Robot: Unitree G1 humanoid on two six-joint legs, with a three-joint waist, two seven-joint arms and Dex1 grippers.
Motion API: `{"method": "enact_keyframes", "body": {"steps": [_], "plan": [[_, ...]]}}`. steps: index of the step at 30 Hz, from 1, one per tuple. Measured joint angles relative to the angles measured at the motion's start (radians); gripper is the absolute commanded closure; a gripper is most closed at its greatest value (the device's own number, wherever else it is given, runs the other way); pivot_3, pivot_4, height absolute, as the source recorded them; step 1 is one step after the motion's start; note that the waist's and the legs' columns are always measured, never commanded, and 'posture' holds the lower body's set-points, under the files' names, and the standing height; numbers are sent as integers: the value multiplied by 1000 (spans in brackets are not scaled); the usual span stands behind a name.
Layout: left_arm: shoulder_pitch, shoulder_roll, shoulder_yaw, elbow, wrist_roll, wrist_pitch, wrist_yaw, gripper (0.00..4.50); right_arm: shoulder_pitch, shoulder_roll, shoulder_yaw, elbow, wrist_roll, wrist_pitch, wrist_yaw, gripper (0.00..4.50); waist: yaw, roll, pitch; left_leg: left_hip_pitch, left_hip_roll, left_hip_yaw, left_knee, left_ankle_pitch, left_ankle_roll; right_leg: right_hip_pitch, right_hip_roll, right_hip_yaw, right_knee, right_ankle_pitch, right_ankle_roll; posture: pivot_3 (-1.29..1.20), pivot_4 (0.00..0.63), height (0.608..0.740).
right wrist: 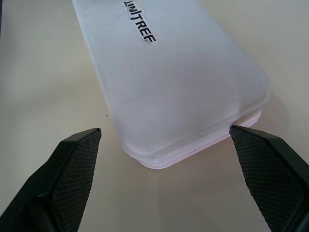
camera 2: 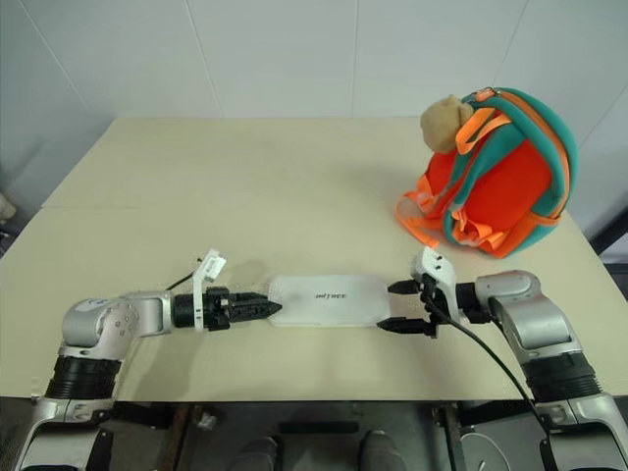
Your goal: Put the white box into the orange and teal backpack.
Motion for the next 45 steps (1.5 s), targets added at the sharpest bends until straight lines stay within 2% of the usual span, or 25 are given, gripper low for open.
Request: {"method": "enact_keyframes", "body": {"steps": [4, 9, 13, 26, 34, 38, 45], "plan": [[-18, -33, 3, 5, -8, 37, 12, 7, -1, 21, 0, -9, 1, 1, -9, 0, 5, 0, 0, 0, 0, 0, -1, 0, 0, 0, 0, 0, 0, 1, 1, 0, 150, 740], [-34, -101, 18, 10, -67, 166, 30, 7, -27, 68, 3, -8, 0, -6, -29, 0, 5, 0, 0, -2, 0, 0, -1, -2, 1, 0, 0, 0, -2, 2, 5, 0, 150, 740], [-32, -97, 19, 8, -98, 229, 21, 7, -26, 82, 2, -8, -1, -10, -47, 0, 1, 0, 0, -2, 0, 0, -2, -2, 0, -1, 0, 0, -2, 2, 5, 0, 150, 740], [-30, -142, 91, 43, -110, 221, 93, 7, 42, 61, -4, -8, -5, -42, -68, 0, 1, 0, 0, -1, 0, 1, -2, -2, 0, -1, 0, 0, -3, 2, 5, 0, 150, 740], [-29, -182, 133, 45, -110, 212, 164, 7, 67, 53, -5, -35, 9, -39, -70, 0, 0, 0, 0, -1, 0, 2, 3, 1, 1, 1, 0, 1, -6, 3, -8, 0, 150, 740], [-32, -221, 160, 51, -110, 208, 217, 7, 82, 49, -6, -66, 24, -31, -69, 0, -1, -1, 0, -1, 0, 2, 10, 1, 1, 4, 0, 1, -9, 6, -9, 0, 150, 740], [-31, -262, 202, 54, -110, 204, 283, 7, 104, 35, -17, -103, 36, 5, -72, 0, -6, -2, -1, 1, 0, 2, 12, -2, 0, 12, 0, 0, -27, 18, -9, 0, 150, 740]]}}
